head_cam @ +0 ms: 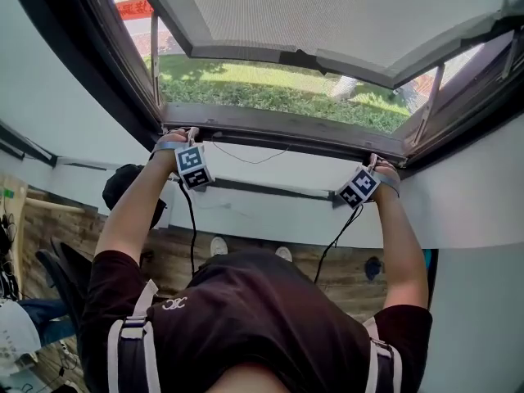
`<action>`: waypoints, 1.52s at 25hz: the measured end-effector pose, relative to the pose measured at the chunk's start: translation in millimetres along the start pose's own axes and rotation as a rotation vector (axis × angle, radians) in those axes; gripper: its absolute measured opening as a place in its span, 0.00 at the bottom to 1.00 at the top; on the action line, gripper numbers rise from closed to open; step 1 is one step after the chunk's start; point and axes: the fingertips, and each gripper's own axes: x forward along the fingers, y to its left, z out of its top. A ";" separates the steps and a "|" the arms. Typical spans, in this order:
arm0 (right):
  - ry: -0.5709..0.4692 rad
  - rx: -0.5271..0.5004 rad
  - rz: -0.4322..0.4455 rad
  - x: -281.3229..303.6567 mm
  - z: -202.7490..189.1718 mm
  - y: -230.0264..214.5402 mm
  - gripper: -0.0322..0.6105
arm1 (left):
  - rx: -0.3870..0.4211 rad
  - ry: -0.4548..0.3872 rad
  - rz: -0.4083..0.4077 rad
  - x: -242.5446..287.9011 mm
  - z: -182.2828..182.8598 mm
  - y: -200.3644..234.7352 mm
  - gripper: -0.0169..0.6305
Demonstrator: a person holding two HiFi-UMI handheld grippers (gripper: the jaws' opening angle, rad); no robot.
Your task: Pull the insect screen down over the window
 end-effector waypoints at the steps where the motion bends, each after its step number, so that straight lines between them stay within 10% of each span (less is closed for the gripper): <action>1: -0.005 -0.001 -0.014 -0.7 0.0 -4.1 0.11 | 0.001 -0.007 0.033 -0.5 1.3 5.5 0.08; 10: -0.015 -0.013 -0.092 -5.0 4.2 -26.4 0.11 | 0.023 0.017 0.034 -11.8 4.5 24.4 0.07; 20: -0.011 -0.115 0.132 9.9 1.9 4.6 0.08 | 0.061 0.055 0.006 8.8 2.8 6.5 0.07; 23: -0.005 -0.112 0.280 6.8 -2.7 24.9 0.44 | 0.058 0.041 -0.072 6.3 2.3 -2.9 0.08; 26: -0.007 -0.107 0.259 7.8 -1.0 26.0 0.50 | 0.043 0.030 -0.190 -0.6 -0.6 -17.5 0.32; 33: -0.019 -0.066 0.177 17.4 2.7 29.2 0.57 | -0.001 -0.016 -0.144 4.5 1.9 -23.9 0.45; 38: -0.059 -0.026 0.126 23.1 6.3 24.9 0.55 | -0.009 -0.032 -0.116 12.7 1.5 -11.0 0.29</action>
